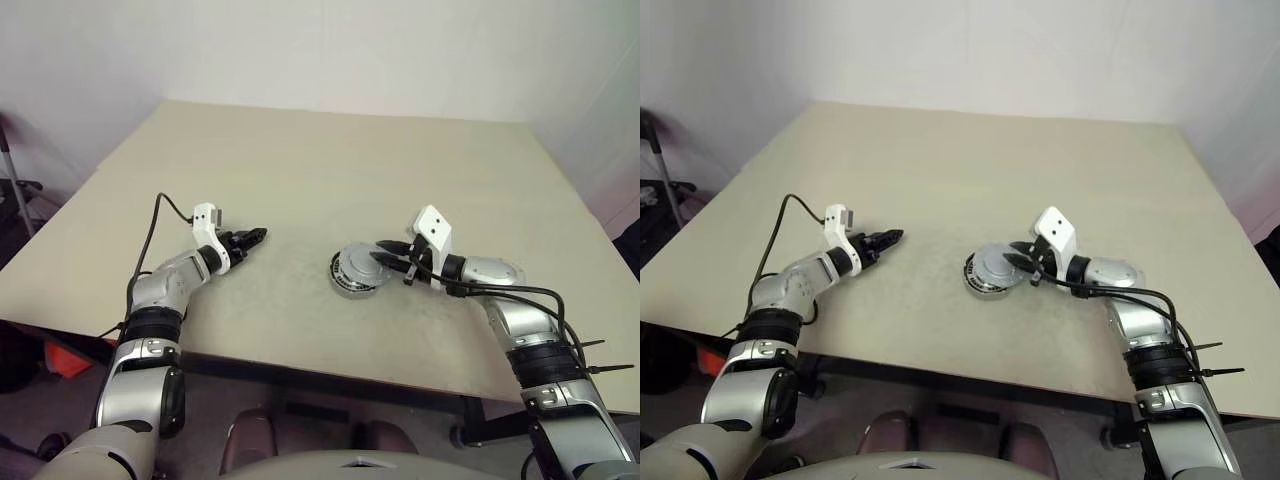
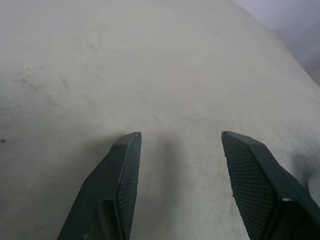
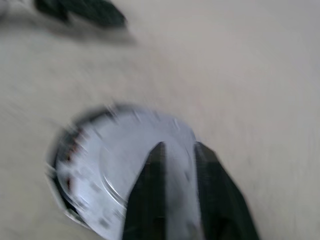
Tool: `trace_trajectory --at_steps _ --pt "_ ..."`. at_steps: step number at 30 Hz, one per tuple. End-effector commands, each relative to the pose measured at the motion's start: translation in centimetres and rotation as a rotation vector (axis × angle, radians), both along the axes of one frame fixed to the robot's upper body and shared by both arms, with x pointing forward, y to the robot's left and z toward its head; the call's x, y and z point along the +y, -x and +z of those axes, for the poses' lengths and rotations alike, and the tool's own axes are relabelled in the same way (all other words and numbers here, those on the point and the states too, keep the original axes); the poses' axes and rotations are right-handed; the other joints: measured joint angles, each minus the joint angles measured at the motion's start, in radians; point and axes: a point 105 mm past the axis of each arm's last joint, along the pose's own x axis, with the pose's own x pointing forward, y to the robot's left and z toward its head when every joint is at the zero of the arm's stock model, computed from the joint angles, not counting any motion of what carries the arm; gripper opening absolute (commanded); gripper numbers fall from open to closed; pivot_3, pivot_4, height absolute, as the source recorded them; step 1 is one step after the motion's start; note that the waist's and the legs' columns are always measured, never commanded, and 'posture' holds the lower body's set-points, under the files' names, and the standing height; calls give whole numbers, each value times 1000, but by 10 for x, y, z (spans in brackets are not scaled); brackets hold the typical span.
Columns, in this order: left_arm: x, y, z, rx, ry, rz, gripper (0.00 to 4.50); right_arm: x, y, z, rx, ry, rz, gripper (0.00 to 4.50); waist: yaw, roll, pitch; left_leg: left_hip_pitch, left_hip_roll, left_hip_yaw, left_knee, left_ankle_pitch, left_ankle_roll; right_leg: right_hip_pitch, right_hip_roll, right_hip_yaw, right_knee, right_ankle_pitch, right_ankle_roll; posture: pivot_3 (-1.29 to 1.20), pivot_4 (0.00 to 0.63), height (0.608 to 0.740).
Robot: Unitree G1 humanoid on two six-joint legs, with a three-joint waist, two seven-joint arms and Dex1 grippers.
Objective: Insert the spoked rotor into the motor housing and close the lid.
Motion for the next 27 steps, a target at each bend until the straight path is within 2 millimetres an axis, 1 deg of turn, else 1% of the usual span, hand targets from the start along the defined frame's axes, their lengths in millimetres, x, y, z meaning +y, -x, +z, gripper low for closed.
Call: trace_trajectory --at_steps 1,2,4,7,8,12,14,19,27 --pt "1 -5 15 -55 -2 -2 2720 4 -6 5 -18 -13 13 2313 -5 0 0 -1 0 0 0 0 1 -1 1 0 0 0 0 0 0 740" --pt "2 -4 15 -55 -3 -1 2720 5 -6 5 -18 -18 17 2669 -5 0 0 -1 0 0 0 2 3 -1 1 0 0 0 0 0 0 740" --pt "3 -4 14 -54 -5 3 2720 7 -6 7 -29 -23 21 3309 -4 0 0 -1 2 0 0 2 3 -1 3 -1 0 0 0 0 0 740" --pt "4 -3 14 -52 -7 6 2720 8 -3 8 -34 -16 39 4383 -3 0 0 -1 1 0 1 2 4 -1 2 -1 0 0 0 0 0 740" --pt "4 -3 14 -52 -7 5 2720 10 -1 9 -32 -21 49 4452 -3 0 0 0 1 0 1 2 4 0 2 0 0 0 0 0 0 740" --pt "4 -3 13 -48 -9 4 2720 17 5 17 -19 -73 86 4452 -2 0 0 0 2 0 2 -2 4 0 2 0 1 0 0 0 0 740" --pt "3 -3 13 -48 -9 3 2720 18 6 16 -14 -70 86 4452 -2 0 0 0 1 0 2 -1 4 0 2 0 2 0 0 0 0 740" --pt "3 -4 13 -47 -9 2 2720 18 7 1 17 -39 68 4452 -2 0 0 0 1 0 2 -2 4 0 2 0 2 0 0 0 0 740" --pt "5 -3 12 -47 -14 8 2720 22 7 -13 70 -35 58 4452 -2 0 0 1 1 0 2 -2 4 0 2 0 3 0 0 0 0 740"
